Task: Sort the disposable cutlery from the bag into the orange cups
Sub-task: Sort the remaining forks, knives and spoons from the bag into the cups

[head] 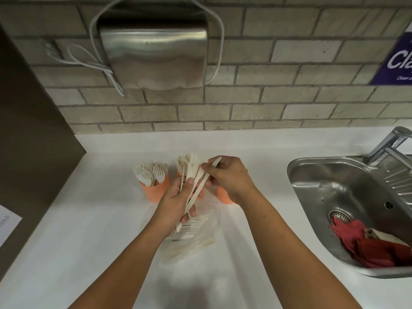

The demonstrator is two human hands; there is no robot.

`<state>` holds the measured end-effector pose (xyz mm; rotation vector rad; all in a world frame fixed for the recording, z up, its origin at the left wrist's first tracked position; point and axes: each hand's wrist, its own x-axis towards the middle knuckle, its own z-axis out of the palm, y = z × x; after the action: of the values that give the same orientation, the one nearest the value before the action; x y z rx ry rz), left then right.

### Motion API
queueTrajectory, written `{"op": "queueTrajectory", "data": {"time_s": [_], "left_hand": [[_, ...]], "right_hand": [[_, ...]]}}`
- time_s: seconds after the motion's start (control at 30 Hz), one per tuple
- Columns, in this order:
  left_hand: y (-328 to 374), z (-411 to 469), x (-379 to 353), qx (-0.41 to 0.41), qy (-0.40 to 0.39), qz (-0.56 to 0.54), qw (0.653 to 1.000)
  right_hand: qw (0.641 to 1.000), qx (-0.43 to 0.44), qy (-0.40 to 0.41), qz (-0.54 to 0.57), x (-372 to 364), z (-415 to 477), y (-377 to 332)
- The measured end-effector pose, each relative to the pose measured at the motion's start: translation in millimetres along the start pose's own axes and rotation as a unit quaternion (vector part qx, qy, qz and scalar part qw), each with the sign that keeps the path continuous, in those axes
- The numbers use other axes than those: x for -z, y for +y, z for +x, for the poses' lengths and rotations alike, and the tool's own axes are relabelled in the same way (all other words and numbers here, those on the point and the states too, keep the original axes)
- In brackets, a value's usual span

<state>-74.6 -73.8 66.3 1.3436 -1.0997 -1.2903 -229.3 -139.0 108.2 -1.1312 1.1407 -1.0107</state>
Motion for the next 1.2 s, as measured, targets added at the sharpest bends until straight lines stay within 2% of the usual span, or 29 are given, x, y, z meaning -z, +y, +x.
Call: {"op": "queueTrajectory", "data": {"time_s": [0.1,0.33,0.43,0.53,0.6,0.7,0.8,0.9,0.97,1.1,1.17,1.2], "left_hand": [[2,0,1,0.005,-0.014,-0.008,1.0],[9,10,6,0.037,0.036,-0.01,0.999],[9,21,14,0.043,0.09,-0.013,0.995],[2,26,28,0.054,0.121,-0.016,0.991],[-2,25,34,0.06,0.124,-0.02,0.99],[-7,21,36,0.061,0.123,-0.032,0.99],[-10,18,36,0.059,0.119,-0.031,0.991],[-12,14,37,0.062,0.112,-0.032,0.991],[-13,10,36,0.066,0.104,-0.045,0.991],[-17,9,35,0.075,0.093,-0.105,0.987],[-17,9,35,0.071,0.083,-0.127,0.986],[-17,10,34,0.068,0.076,-0.131,0.986]], "right_hand": [[0.999,0.003,-0.04,-0.018,-3,2,6],[0.999,0.02,-0.035,-0.017,1,17,-13],[0.998,0.045,0.024,-0.023,11,35,-26],[0.985,0.102,0.093,-0.102,21,53,-37],[0.975,0.13,0.102,-0.151,20,59,-39],[0.962,0.154,0.086,-0.21,6,66,-27],[0.935,0.156,0.049,-0.316,-12,74,0],[0.888,0.13,-0.031,-0.44,-23,76,26],[0.862,0.133,-0.063,-0.485,-27,74,36],[0.864,0.234,0.02,-0.446,-34,62,34],[0.886,0.259,0.025,-0.383,-40,51,24],[0.904,0.243,0.009,-0.353,-44,45,19]]}}
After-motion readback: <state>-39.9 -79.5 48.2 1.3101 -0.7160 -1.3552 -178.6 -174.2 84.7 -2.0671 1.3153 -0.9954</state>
